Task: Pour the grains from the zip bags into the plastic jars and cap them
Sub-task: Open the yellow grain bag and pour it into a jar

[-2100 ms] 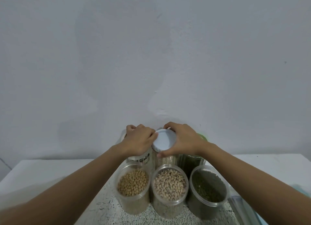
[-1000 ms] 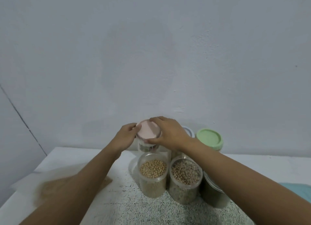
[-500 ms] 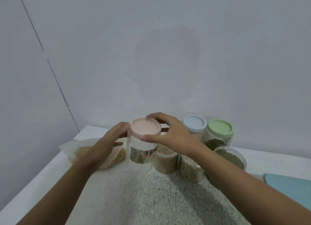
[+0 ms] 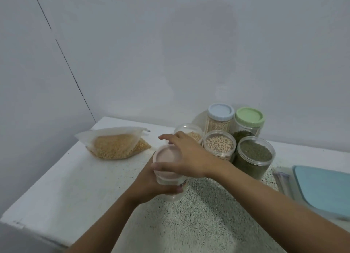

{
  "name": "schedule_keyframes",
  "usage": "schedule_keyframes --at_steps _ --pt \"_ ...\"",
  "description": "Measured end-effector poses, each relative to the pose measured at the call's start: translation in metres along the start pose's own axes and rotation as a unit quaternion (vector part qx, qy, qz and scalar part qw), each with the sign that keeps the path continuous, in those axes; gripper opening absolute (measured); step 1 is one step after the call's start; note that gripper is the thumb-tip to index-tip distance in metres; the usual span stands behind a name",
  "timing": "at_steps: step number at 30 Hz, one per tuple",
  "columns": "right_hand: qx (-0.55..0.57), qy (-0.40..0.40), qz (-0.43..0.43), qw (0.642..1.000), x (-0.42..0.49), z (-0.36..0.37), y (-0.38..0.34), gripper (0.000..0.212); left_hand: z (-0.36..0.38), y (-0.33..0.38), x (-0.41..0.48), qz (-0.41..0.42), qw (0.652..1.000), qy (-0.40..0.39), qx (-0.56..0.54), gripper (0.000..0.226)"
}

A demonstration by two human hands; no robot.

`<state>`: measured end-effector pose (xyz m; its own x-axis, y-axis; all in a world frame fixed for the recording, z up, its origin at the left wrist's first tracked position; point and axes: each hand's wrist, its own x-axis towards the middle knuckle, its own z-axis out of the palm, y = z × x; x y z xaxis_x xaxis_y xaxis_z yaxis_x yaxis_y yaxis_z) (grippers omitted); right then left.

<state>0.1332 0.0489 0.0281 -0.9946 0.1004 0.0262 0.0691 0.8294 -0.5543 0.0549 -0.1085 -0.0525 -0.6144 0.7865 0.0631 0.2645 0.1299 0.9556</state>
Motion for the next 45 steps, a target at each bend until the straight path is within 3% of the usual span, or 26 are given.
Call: schedule_keyframes --at_steps 3,6,10,13,22,26,30,34,36,39,41,43,45 --pt "-0.114 0.051 0.032 0.992 0.004 0.017 -0.012 0.074 0.004 0.006 0.005 0.033 0.999 0.003 0.007 0.075" --pt "-0.138 0.1 0.031 0.985 0.009 0.033 -0.018 0.062 0.001 0.004 0.011 0.043 0.999 -0.009 0.025 0.08" --pt "-0.075 0.173 -0.01 0.982 0.014 0.039 -0.012 0.055 0.002 -0.011 0.019 0.046 0.998 0.001 0.037 0.069" --pt "-0.047 0.199 -0.048 0.978 0.015 0.04 -0.002 0.055 0.007 -0.021 0.022 0.045 0.999 0.025 -0.012 0.073" --pt "-0.014 0.071 -0.227 0.971 0.035 0.022 0.025 0.051 0.012 -0.034 0.024 0.026 0.997 0.03 -0.071 0.072" --pt "-0.145 0.047 -0.258 0.954 0.032 0.015 0.024 0.056 0.012 -0.036 0.023 0.02 0.997 0.006 -0.068 0.07" --pt "-0.235 0.034 -0.217 0.947 0.025 0.003 0.011 0.052 0.012 -0.036 0.023 0.03 0.996 0.017 -0.084 0.073" --pt "-0.06 -0.087 -0.25 0.962 0.021 -0.014 -0.006 0.025 0.013 -0.033 0.023 0.034 0.995 -0.002 -0.09 0.065" --pt "-0.006 -0.07 -0.244 0.967 0.019 -0.011 -0.011 0.022 0.015 -0.029 0.021 0.025 0.995 -0.009 -0.096 0.062" --pt "-0.24 0.045 -0.168 0.955 0.021 0.008 -0.007 0.057 0.017 -0.02 0.02 0.036 0.996 -0.013 -0.077 0.055" --pt "-0.294 0.045 -0.112 0.948 0.021 0.014 -0.004 0.067 0.016 -0.018 0.02 0.042 0.996 -0.019 -0.074 0.05" --pt "-0.217 0.0 -0.149 0.965 0.02 0.008 -0.003 0.052 0.015 -0.023 0.02 0.051 0.995 -0.018 -0.085 0.047" --pt "-0.071 -0.081 -0.176 0.979 0.019 -0.006 -0.003 0.029 0.014 -0.023 0.02 0.049 0.995 -0.012 -0.087 0.058"
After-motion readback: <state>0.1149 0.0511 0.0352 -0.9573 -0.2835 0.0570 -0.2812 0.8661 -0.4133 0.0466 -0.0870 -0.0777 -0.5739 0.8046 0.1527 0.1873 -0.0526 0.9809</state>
